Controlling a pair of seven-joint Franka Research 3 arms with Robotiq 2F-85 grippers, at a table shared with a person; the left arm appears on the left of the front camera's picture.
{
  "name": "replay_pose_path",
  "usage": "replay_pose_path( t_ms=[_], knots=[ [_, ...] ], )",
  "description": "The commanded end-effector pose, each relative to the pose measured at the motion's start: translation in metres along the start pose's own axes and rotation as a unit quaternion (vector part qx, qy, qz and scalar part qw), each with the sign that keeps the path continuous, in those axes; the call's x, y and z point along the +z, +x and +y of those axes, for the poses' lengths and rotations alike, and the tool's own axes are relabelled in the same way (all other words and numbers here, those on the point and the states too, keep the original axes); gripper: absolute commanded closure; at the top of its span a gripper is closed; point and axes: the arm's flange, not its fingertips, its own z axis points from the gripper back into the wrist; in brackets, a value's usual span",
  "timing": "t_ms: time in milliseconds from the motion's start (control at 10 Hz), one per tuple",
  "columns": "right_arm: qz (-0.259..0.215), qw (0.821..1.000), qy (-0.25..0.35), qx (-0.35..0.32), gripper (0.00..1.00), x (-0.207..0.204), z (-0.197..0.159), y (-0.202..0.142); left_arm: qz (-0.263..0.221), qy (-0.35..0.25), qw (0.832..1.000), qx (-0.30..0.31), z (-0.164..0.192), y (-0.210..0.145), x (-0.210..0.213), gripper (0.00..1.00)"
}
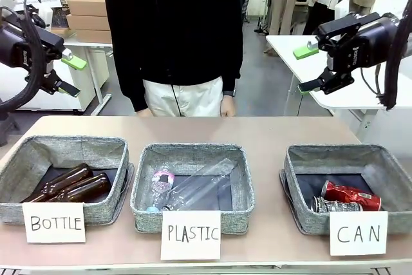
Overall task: Sort the can waste into the basket.
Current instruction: Pick up the can waste from the table and place it in the right Fabric basket.
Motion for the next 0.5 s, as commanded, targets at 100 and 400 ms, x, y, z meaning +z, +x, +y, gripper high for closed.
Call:
replay_pose_path(
  t_ms=[100,400],
  knots=[
    [0.002,1.0,0.002,0.01,0.0,-0.0007,-0.001,-0.0001,0.002,0.002,1.0,0.002,-0.0019,0.0002,0.0024,0.0],
    [0.002,1.0,0.002,0.01,0.0,-0.0007,-0.001,-0.0001,0.002,0.002,1.0,0.002,-0.0019,0.0002,0.0024,0.0]
  ],
)
